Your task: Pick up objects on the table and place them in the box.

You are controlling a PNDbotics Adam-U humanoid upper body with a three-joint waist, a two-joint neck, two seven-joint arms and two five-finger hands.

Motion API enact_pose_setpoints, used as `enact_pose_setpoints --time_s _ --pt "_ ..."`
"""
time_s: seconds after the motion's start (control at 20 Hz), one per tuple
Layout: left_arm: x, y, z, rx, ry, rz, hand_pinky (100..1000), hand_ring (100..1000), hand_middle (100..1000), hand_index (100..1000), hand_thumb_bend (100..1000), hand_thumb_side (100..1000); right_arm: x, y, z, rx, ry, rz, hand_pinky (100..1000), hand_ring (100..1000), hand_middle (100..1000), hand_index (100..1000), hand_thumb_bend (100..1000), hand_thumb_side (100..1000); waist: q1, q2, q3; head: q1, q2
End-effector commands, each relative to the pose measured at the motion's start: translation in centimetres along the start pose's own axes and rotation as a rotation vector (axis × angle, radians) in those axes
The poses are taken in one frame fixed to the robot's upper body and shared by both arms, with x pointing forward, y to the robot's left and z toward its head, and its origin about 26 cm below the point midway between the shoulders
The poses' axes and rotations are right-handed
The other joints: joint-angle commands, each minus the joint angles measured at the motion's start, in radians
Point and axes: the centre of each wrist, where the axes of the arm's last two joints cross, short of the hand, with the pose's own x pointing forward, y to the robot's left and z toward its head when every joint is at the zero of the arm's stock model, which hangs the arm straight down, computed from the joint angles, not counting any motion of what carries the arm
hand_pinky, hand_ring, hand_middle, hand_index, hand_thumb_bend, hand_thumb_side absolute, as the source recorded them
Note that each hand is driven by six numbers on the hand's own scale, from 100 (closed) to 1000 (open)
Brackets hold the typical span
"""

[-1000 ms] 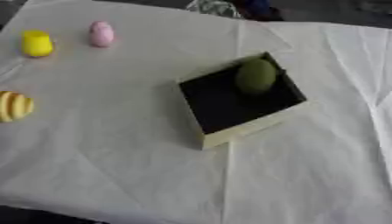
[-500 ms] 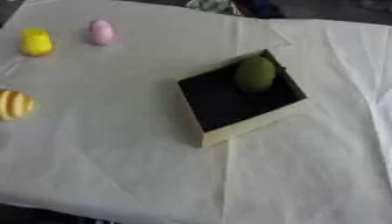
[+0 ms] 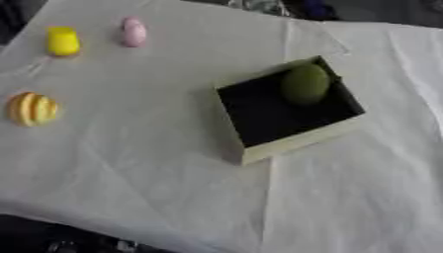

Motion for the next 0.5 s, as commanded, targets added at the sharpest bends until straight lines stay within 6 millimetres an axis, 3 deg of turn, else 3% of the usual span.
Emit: enact_pose_setpoints --time_s 0.05,0.2,0.5 --pt "-0.7 0.8 -0.2 0.015 0.026 -0.033 837 852 784 861 549 100 0.8 -0.6 -0.6 0.012 -0.037 0.021 903 760 704 785 100 661 0.018 -0.029 -0.002 0.000 0.001" --pt "-0.9 0.2 -1.2 0.029 0.017 0.006 827 847 785 863 501 100 0.8 -0.4 -0.7 0.016 -0.038 0.013 904 760 703 785 100 661 0.017 -0.031 -0.005 -0.005 0.003" --pt "-0.8 -0.4 -3.1 -0.003 -0.009 0.042 825 850 793 880 488 100 0.8 -0.3 -0.8 0.023 -0.041 0.003 904 759 703 785 100 662 0.012 -0.028 -0.012 -0.010 -0.003"
